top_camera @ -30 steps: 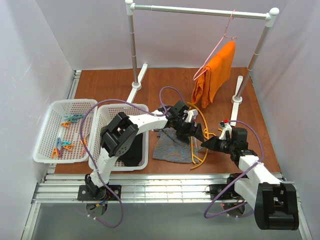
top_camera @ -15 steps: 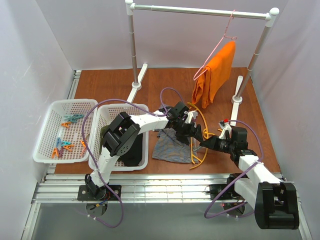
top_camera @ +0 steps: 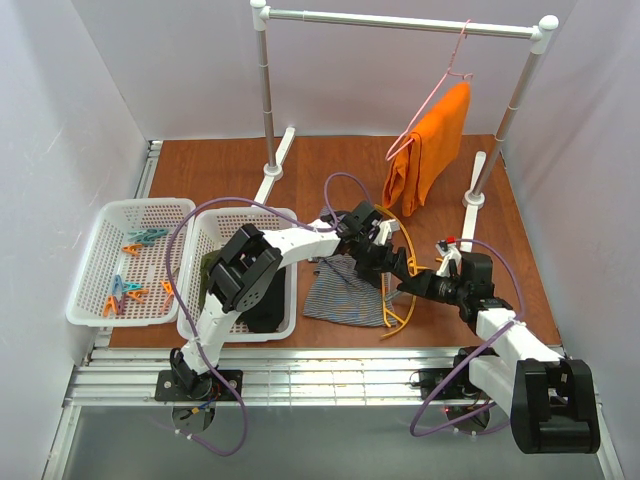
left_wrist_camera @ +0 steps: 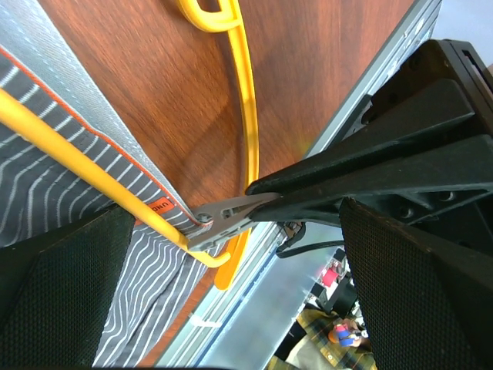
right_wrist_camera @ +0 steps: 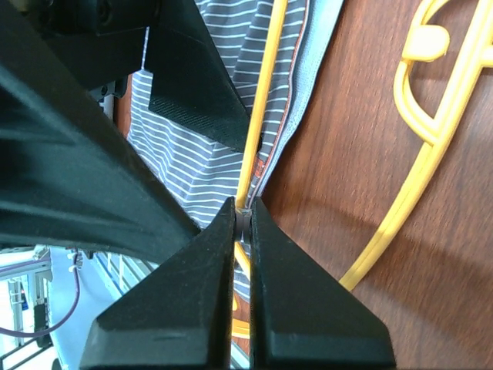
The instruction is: Clip the underwear to the hanger
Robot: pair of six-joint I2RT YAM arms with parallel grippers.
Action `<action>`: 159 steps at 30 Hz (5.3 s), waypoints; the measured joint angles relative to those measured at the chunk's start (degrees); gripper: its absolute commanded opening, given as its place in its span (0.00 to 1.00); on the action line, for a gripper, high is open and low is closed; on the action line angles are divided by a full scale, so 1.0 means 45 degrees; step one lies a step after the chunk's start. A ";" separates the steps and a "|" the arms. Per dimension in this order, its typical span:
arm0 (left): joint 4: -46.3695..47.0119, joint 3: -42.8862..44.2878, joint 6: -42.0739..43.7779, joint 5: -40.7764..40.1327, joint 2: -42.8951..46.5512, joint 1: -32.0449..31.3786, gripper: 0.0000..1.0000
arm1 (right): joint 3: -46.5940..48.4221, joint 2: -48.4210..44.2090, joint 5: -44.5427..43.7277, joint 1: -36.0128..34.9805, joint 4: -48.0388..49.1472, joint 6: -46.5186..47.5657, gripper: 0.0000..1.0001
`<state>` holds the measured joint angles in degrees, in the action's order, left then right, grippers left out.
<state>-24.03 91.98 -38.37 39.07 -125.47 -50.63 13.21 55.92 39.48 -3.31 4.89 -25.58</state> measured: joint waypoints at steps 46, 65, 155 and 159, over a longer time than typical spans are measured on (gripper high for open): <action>-0.2186 0.1049 0.0767 -0.1700 0.0228 -0.0423 0.98 | 0.0398 0.0835 -0.1462 -0.1161 0.0151 -0.0223 0.01; 0.2089 -0.5362 0.1268 -0.2885 0.4886 -0.0899 0.00 | 0.0175 -0.0418 -0.1817 -0.1258 0.0282 -0.0461 0.01; -0.1355 -0.1792 0.2278 -0.8680 0.4736 -0.2550 0.87 | 0.2953 -0.2161 -0.5625 -0.2035 -0.4027 0.1443 0.93; -0.1987 0.0918 0.3007 -0.9228 0.3551 -0.2822 0.86 | 0.3871 -0.2735 -0.7150 -0.0971 -0.4697 0.2171 0.98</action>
<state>-32.97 96.12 -24.84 -2.46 -109.49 -63.33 30.63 43.62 7.31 -7.68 -16.25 -15.81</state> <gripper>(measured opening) 0.868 0.967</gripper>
